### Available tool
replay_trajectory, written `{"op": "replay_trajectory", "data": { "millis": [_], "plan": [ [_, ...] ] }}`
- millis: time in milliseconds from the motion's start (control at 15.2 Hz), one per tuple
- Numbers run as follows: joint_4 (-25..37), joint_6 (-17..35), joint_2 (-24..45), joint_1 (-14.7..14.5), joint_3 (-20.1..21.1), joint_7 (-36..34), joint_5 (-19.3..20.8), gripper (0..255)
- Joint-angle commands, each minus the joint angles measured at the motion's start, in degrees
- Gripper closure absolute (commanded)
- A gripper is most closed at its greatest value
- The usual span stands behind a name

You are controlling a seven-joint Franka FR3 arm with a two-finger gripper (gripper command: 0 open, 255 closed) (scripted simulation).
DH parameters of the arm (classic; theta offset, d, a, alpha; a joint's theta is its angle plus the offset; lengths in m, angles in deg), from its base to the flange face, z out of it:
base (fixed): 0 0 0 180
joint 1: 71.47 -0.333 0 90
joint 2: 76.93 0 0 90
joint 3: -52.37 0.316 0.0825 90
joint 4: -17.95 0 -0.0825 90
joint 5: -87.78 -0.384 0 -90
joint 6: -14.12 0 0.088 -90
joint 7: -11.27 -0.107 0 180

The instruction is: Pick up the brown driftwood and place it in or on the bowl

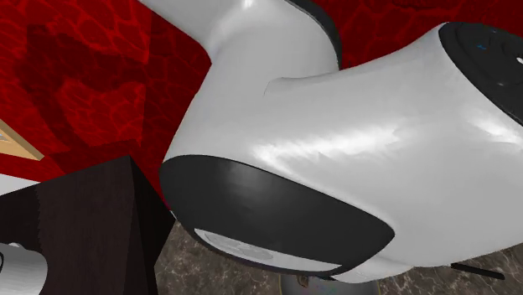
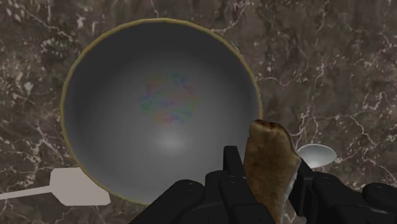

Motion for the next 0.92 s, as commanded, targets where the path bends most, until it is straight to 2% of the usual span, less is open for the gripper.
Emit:
{"op": "replay_trajectory", "data": {
  "millis": [0,264,858],
  "plan": [
    [4.4,-2.0,3.0,1.9,-0.3,2.3,-1.0,255],
    [13.8,-6.1,9.2,6.1,-0.5,6.1,-2.8,255],
    [12.8,-1.1,13.5,7.1,1.0,7.9,-5.2,255]
  ]
}}
